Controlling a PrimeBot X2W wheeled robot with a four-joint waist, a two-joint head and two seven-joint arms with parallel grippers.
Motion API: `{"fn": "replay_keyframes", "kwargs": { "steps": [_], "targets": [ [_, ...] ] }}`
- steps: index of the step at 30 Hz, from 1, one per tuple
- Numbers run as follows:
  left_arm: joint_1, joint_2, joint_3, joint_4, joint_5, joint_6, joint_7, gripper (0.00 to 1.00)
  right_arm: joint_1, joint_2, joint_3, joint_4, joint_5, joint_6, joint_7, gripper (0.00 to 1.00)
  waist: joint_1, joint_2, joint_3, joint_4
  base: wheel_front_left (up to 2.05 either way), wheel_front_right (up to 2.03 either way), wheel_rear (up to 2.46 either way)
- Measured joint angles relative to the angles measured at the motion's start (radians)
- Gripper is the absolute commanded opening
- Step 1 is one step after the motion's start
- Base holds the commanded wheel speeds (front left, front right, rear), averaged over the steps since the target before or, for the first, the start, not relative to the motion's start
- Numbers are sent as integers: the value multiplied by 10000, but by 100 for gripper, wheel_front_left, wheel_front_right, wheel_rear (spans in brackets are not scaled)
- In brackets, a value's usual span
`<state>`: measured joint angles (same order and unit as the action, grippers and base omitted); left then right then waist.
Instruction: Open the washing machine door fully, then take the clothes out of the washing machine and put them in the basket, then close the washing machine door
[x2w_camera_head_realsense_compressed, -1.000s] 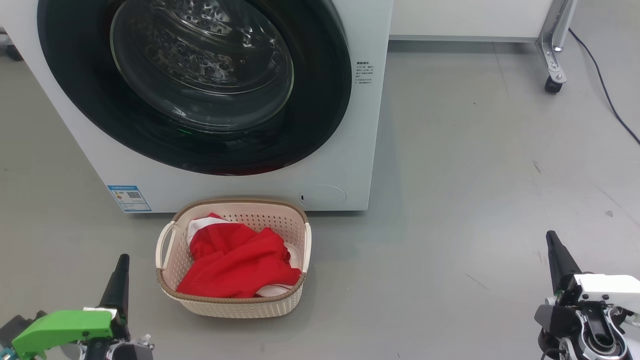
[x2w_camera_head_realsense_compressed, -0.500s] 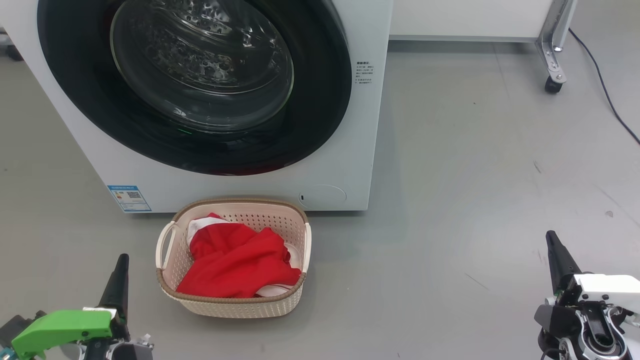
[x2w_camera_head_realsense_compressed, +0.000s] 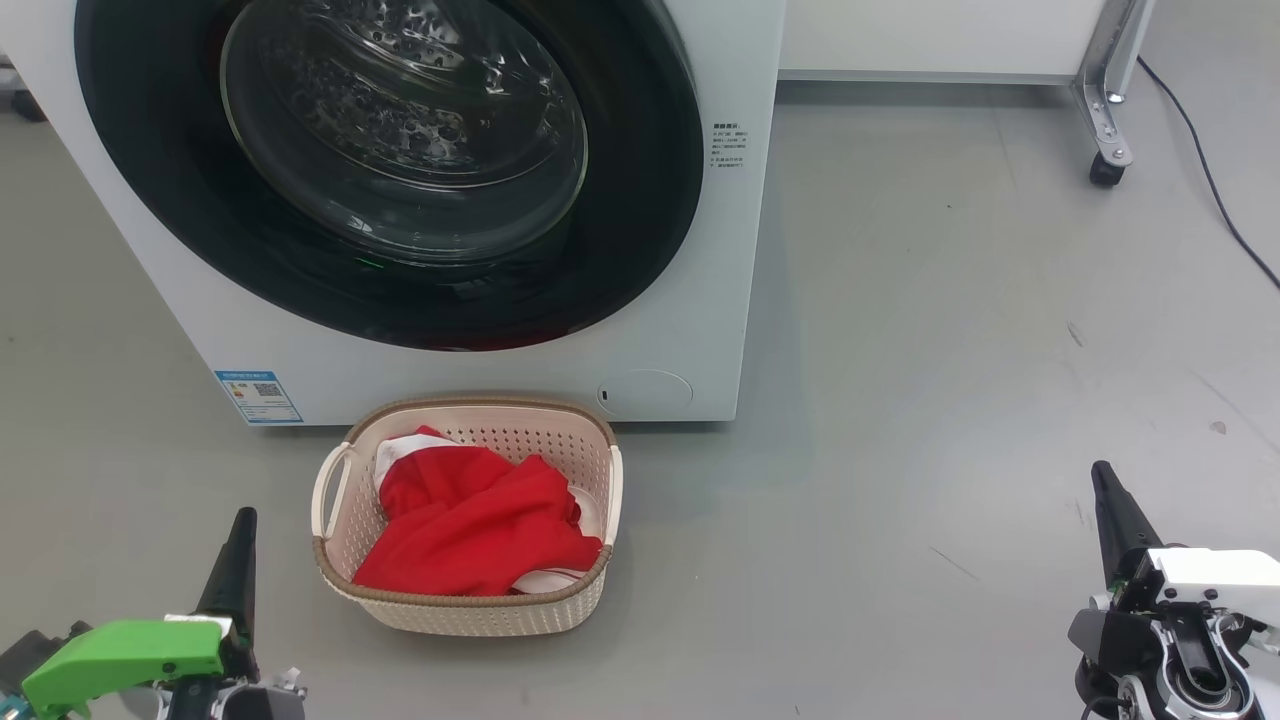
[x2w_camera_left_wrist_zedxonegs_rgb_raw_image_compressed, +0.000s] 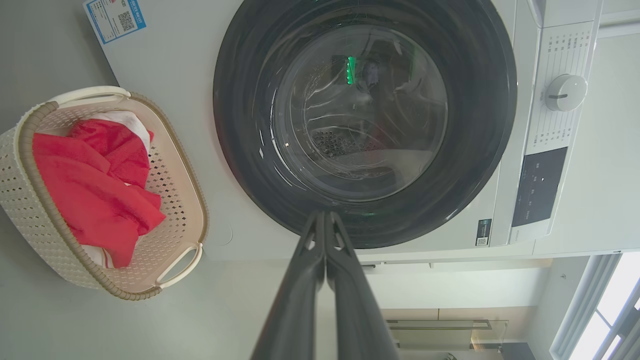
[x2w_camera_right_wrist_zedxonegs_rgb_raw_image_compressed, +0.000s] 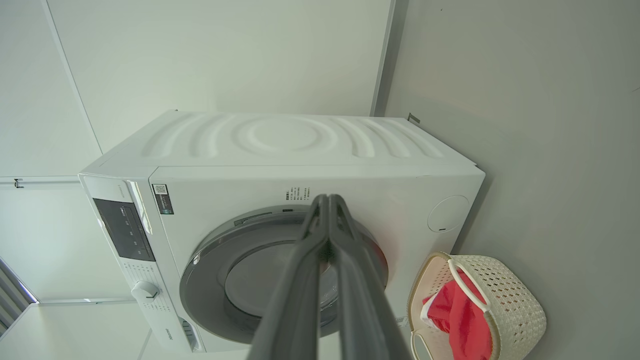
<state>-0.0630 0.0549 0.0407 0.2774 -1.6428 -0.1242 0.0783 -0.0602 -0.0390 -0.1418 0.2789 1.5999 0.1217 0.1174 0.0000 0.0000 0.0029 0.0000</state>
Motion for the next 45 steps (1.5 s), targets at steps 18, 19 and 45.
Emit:
{"fn": "replay_keyframes", "kwargs": {
  "steps": [18,19,45],
  "targets": [
    [0,0,13,-6,0,0,0,0,0,0,4,-2,2,0,0,0,0,0,1,0,0,0,0],
    [0,0,13,-6,0,0,2,0,0,0,4,-2,2,0,0,0,0,0,1,0,0,0,0],
    [0,-2,36,-12,0,0,12,0,0,0,12,-4,2,0,0,0,0,0,1,0,0,0,0]
  ]
}}
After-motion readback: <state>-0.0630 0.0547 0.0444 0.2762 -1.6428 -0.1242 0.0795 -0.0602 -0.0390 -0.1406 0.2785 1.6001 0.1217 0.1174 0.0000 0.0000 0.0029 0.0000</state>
